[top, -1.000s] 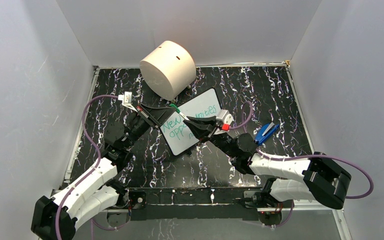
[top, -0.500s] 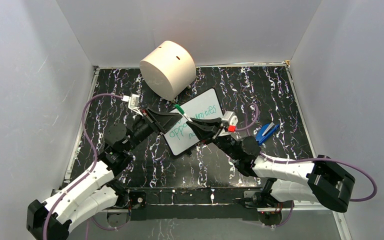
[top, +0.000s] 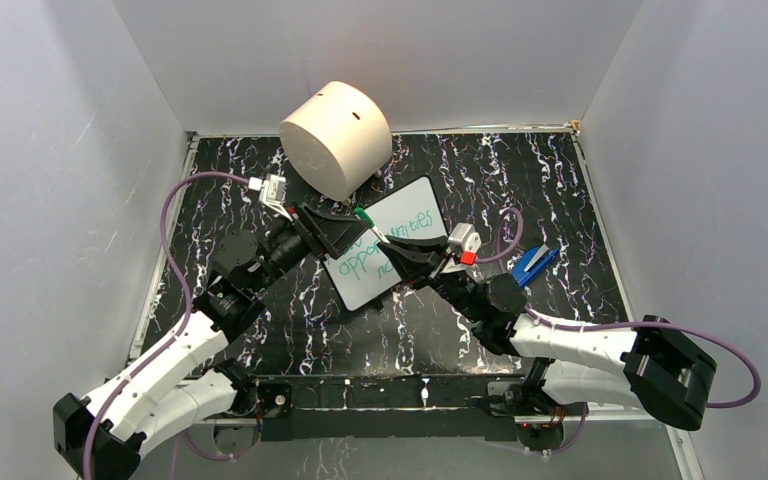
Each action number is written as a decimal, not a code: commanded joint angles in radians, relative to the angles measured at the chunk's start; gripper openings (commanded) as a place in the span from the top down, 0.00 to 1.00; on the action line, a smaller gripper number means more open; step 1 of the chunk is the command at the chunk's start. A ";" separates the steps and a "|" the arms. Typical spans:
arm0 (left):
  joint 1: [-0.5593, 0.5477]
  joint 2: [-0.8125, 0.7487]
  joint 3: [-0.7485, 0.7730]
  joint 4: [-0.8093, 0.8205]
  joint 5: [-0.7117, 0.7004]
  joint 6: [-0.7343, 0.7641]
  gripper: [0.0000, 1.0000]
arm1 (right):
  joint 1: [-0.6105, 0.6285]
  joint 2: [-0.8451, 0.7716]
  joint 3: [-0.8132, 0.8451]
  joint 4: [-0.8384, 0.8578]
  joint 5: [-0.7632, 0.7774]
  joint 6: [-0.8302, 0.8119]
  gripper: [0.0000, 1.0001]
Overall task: Write a sentence on the whiteboard
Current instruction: Close the whiteboard marker at the center of the board.
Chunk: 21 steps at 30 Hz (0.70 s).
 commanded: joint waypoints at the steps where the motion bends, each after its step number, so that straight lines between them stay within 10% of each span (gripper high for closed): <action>1: -0.002 0.023 0.061 0.046 -0.015 0.029 0.42 | -0.003 -0.022 0.000 0.041 -0.005 0.006 1.00; 8: -0.001 0.063 0.060 0.086 -0.020 0.018 0.53 | -0.002 -0.025 0.002 0.035 -0.020 0.012 1.00; 17: -0.001 0.117 -0.001 0.192 0.083 -0.060 0.99 | -0.002 -0.014 0.031 0.029 0.006 0.019 1.00; 21: -0.003 0.122 -0.053 0.227 0.138 -0.089 1.00 | -0.006 -0.004 0.062 0.037 0.042 0.022 1.00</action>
